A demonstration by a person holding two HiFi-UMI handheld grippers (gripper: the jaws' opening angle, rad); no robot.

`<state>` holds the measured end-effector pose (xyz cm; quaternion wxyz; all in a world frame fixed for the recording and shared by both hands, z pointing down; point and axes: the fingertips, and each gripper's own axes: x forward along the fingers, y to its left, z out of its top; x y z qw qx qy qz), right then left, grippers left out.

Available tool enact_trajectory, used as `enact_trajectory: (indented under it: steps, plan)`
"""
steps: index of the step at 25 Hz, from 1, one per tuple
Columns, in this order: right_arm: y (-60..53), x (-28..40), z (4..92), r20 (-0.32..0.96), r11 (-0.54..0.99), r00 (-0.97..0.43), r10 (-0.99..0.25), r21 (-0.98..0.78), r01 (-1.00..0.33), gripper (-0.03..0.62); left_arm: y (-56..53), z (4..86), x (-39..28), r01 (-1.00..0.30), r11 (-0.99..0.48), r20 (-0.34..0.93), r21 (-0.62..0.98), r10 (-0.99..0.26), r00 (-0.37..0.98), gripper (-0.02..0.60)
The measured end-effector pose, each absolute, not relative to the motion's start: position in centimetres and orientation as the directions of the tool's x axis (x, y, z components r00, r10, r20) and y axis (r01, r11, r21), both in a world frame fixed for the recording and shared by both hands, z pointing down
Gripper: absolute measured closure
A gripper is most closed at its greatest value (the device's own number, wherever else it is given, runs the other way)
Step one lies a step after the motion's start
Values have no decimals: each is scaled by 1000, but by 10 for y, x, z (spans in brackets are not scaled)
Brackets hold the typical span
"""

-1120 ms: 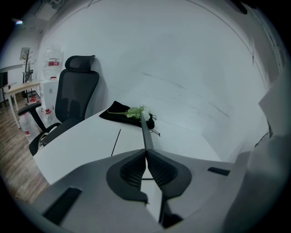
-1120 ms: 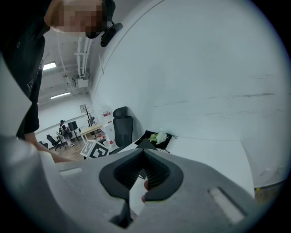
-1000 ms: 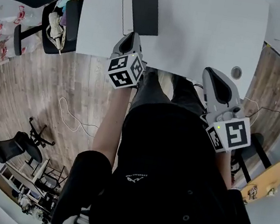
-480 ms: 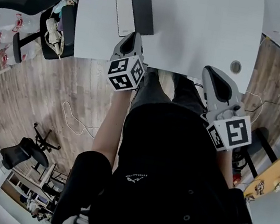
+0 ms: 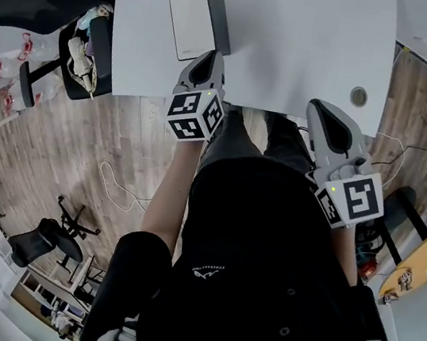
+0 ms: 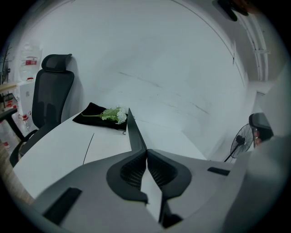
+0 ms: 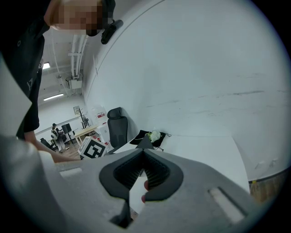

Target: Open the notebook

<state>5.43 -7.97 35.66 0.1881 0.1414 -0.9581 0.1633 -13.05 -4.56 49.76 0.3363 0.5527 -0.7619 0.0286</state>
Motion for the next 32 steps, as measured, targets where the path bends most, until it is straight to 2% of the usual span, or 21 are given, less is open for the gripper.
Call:
enact_trajectory:
  steps: [32]
  plan:
    - [-89, 78, 360, 420, 853, -847, -324, -258, -454, 589, -82, 506, -78, -943, 146, 570, 299, -820, 54, 569]
